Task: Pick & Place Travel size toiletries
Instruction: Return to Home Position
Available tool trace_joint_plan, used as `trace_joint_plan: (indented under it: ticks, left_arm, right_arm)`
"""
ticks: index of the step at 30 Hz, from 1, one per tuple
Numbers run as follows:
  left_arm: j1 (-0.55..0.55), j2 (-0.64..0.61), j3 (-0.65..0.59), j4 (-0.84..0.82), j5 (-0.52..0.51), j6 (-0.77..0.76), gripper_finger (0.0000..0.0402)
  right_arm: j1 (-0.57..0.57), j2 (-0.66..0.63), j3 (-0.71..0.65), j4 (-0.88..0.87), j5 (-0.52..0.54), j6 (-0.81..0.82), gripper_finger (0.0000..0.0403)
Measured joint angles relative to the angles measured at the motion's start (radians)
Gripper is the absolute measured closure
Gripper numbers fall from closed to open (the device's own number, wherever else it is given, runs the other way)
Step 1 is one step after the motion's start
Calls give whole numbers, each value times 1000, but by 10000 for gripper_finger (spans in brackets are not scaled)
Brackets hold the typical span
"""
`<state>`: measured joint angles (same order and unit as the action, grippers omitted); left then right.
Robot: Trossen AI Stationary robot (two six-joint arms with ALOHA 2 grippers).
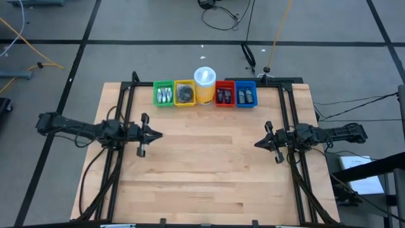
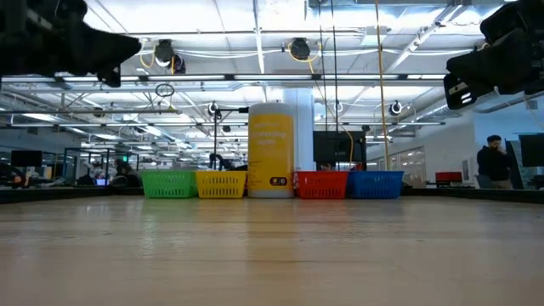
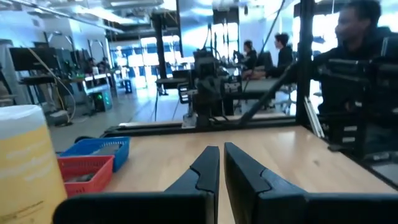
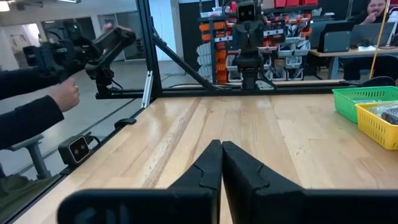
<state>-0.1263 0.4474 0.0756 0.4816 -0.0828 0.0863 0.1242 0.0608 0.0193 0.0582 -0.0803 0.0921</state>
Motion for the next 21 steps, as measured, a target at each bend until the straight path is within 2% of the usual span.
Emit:
trace_joint_plan:
  ticks: [3, 8, 21]
  left_arm:
    - [21, -111, -63, -9, 19, -11, 376]
    - [35, -262, -61, -169, 41, -18, 376]
    - [35, -446, -60, -460, 41, -37, 376]
  right_arm:
    - [0, 0, 0, 2, 0, 0, 398]
    - [0, 0, 0, 3, 0, 0, 398]
    - [0, 0, 0, 4, 1, 0, 399]
